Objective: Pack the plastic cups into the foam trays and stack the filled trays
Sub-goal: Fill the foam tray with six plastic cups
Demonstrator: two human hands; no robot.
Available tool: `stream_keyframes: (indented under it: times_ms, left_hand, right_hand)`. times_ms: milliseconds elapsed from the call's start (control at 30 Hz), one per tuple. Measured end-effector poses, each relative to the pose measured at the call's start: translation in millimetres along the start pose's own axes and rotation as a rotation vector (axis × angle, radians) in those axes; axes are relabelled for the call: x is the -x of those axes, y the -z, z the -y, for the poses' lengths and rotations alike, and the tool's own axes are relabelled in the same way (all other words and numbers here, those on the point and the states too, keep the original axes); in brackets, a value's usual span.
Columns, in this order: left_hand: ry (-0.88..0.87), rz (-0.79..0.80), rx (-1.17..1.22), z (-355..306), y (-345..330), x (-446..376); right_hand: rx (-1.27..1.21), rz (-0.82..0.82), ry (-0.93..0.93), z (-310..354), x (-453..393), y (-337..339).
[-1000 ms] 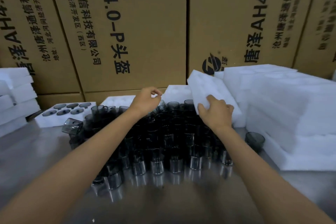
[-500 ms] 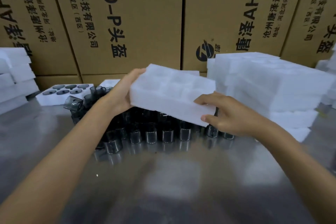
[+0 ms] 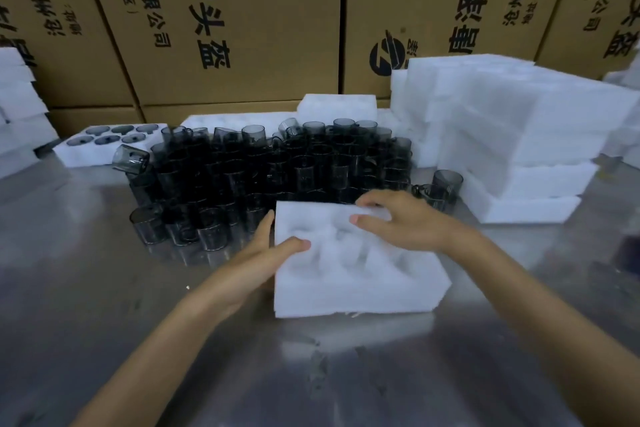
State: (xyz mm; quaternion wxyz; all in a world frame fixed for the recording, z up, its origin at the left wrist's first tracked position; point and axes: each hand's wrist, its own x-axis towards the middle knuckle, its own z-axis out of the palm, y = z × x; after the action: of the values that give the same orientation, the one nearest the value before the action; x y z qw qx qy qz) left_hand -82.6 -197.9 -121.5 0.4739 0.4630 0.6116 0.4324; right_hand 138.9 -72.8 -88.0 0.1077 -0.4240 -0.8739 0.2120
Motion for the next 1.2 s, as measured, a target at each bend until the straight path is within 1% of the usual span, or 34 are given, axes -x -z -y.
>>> stream_keyframes:
  times_ms: [67, 133, 200, 267, 333, 367, 433, 500, 567, 667, 733, 800, 867, 933, 1000, 1067, 1133, 1200]
  left_hand:
    - [0.056, -0.049, -0.175, 3, 6, -2]
    - [0.090, -0.134, -0.400, 3, 18, -10]
    - [0.021, -0.174, -0.535, -1, 23, -18]
    - [-0.092, -0.154, -0.598, -8, 20, -25]
    - [-0.178, -0.167, -0.651, -15, 15, -35]
    - [-0.210, -0.189, -0.657, -18, 11, -41]
    - [-0.246, -0.221, -0.650, -22, 5, -51]
    - [-0.274, -0.229, -0.713, -22, -1, -57]
    - [-0.301, -0.242, -0.779, -19, -2, -60]
    - [-0.317, -0.261, -0.741, -12, 7, -59]
    - [-0.310, -0.263, -0.661, -8, 14, -57]
    - [-0.345, -0.287, -0.580, -7, 18, -54]
    - [-0.428, -0.369, -0.466, -11, 18, -51]
    - [-0.514, -0.462, -0.371, -17, 15, -49]
    - [-0.570, -0.479, -0.333, -20, 11, -44]
    - [-0.624, -0.421, -0.332, -20, 7, -39]
    - [-0.666, -0.388, -0.362, -19, 5, -36]
    - [-0.691, -0.390, -0.375, -19, 2, -34]
  right_hand:
    - [0.016, -0.022, -0.012, -3, -4, -19]
    - [-0.035, -0.101, -0.019, -1, -12, -26]
    - [-0.105, -0.222, -0.017, 4, -23, -27]
    - [-0.097, -0.374, -0.027, 9, -40, -23]
    - [-0.074, -0.470, -0.049, 13, -58, -16]
    - [-0.053, -0.477, -0.070, 14, -68, -13]
    - [0.018, -0.430, -0.117, 16, -87, -10]
    - [0.068, -0.374, -0.150, 16, -99, -13]
    - [0.078, -0.353, -0.170, 14, -105, -17]
    - [-0.027, -0.381, -0.165, 11, -100, -22]
    - [-0.107, -0.454, -0.126, 9, -89, -24]
    - [-0.188, -0.563, -0.072, 11, -73, -27]
    - [-0.321, -0.657, 0.015, 18, -56, -31]
    - [-0.400, -0.687, 0.125, 28, -43, -35]
    - [-0.344, -0.679, 0.230, 36, -33, -41]
    - [-0.239, -0.683, 0.293, 42, -27, -48]
    - [-0.196, -0.687, 0.316, 45, -23, -53]
    - [-0.178, -0.713, 0.314, 44, -20, -56]
